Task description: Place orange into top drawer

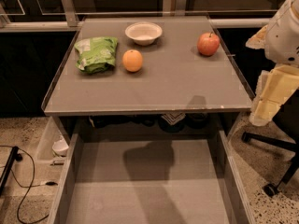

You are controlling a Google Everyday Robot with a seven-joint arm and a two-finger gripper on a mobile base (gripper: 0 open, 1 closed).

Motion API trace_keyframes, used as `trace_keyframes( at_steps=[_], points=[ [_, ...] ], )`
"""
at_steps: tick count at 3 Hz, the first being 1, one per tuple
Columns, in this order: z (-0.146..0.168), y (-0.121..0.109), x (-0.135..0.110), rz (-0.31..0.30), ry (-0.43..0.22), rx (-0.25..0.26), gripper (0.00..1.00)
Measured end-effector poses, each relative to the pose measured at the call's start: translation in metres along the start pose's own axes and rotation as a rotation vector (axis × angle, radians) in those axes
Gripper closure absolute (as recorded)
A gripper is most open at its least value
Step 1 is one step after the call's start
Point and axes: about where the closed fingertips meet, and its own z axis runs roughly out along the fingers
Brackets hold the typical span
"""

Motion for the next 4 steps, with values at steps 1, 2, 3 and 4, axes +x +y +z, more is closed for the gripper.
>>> trace_keyframes(
  at_steps=[1,2,3,4],
  points=[
    [0.0,0.0,0.0,0.0,0.0,0.0,0.0],
    [0.009,-0.002,-0.01,-0.023,-0.036,0.036,0.0],
    [0.03,-0.016,-0.04,-0.087,-0.138,0.08,0.0],
    [0.046,-0.041,-0.07,-0.133,-0.269,0.111,0.0]
  ],
)
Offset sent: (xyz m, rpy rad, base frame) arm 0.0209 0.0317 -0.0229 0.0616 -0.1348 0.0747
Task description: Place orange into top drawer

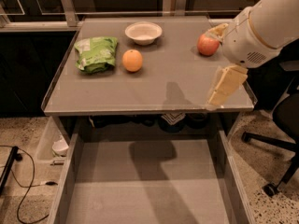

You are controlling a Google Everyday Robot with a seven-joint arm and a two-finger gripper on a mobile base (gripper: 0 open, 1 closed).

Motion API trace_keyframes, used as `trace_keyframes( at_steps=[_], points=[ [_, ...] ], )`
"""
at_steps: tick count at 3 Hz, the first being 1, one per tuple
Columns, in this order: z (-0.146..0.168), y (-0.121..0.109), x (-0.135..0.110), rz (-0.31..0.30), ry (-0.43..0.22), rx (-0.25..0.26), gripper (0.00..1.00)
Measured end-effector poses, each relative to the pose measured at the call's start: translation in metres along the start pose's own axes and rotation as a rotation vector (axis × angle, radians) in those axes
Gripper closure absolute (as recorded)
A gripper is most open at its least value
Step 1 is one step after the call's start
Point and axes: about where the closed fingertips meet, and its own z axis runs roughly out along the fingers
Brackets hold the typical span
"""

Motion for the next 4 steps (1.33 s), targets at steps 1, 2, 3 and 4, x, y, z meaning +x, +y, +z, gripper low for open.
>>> trace_keyframes(
  at_steps=[1,2,3,4],
  points=[
    [0.03,-0.033,-0.019,0.019,-0.156,-0.021,0.0],
    [0.03,-0.033,-0.019,0.019,-0.156,-0.021,0.0],
    [0.042,-0.034,-0.025,0.025,-0.202,-0.027,0.0],
    [0.077,-0.045,-0.043,0.015,-0.278,-0.03,0.0]
  ],
)
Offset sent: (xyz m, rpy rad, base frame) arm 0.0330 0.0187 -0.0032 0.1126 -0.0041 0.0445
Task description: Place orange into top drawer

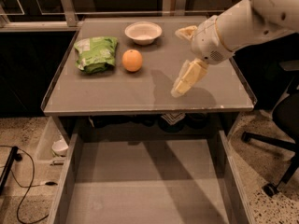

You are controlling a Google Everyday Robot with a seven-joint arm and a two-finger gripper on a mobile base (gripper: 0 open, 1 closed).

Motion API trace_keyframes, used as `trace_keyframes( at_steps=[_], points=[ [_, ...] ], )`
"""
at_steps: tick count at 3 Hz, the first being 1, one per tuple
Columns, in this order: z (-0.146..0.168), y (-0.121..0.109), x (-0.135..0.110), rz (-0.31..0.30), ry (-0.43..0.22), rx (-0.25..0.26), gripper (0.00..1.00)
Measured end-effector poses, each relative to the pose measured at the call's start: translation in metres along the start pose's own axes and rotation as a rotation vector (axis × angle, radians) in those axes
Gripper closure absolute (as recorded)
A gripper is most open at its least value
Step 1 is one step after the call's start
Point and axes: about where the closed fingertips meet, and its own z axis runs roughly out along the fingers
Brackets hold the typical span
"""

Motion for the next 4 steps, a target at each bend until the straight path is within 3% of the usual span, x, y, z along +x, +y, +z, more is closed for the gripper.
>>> trace_keyframes(
  at_steps=[1,2,3,4],
  points=[
    [0.037,-0.014,-0.012,0.011,-0.088,-0.024,0.0],
    [0.079,-0.032,-0.024,0.045,-0.198,-0.079,0.0],
    [0.105,-0.043,-0.026,0.077,-0.248,-0.11,0.0],
    [0.126,-0.057,-0.025,0.078,-0.255,-0.115,0.0]
  ],
)
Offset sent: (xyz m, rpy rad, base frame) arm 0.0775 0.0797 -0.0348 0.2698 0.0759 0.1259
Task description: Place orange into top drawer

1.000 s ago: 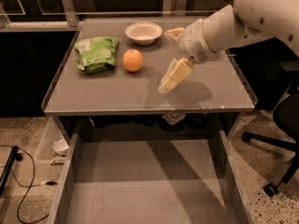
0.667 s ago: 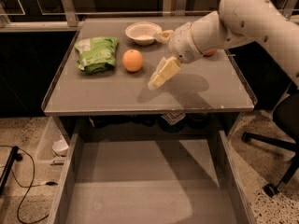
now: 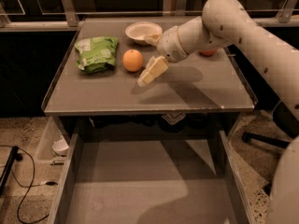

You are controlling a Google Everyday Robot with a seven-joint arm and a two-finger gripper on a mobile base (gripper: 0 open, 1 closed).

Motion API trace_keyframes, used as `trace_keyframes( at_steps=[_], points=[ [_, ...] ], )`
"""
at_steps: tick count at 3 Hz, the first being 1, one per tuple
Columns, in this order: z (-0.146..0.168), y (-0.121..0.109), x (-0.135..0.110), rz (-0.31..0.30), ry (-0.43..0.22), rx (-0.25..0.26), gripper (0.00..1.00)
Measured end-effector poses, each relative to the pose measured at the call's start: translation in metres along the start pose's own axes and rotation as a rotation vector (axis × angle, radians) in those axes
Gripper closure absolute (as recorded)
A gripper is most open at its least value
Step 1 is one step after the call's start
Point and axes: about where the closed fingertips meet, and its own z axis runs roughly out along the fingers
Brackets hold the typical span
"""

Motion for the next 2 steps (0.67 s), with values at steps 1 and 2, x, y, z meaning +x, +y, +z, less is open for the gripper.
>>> trace_keyframes(
  at_steps=[1,2],
  points=[
    [0.016,-0.013,0.004,0.006,-0.002,-0.007,0.0],
    [0.031,-0.019,0.007,0.015,-0.006,-0.024,0.0]
  ],
)
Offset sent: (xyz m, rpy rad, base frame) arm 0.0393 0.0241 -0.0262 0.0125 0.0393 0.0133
